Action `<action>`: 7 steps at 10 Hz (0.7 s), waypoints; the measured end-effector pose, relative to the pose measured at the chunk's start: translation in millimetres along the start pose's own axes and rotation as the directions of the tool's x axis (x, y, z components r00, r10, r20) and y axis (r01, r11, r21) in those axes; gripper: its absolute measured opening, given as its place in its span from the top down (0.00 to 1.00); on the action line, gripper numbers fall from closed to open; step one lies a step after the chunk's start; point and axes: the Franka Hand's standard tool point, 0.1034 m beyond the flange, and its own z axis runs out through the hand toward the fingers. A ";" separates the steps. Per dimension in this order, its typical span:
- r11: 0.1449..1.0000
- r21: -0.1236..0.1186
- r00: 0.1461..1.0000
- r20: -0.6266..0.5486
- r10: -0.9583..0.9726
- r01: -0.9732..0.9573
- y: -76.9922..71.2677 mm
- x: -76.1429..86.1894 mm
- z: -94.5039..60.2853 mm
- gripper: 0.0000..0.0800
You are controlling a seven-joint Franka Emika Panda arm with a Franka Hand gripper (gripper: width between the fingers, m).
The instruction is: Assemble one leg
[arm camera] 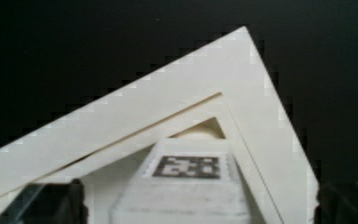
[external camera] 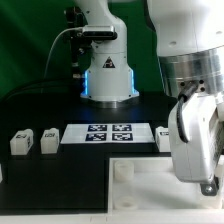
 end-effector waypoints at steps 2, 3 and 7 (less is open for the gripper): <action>1.000 0.000 1.000 0.000 -0.001 0.001 0.0 0.0 0.0 0.19; 1.000 0.000 1.000 -0.001 -0.031 0.031 0.0 0.2 0.0 0.19; 0.787 -0.066 0.788 -0.022 -0.616 0.613 10.7 -6.6 -0.8 0.19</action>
Offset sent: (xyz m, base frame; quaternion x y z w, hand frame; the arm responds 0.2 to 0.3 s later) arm 0.0000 0.0000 0.0000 0.0000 0.0000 -0.0899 0.9960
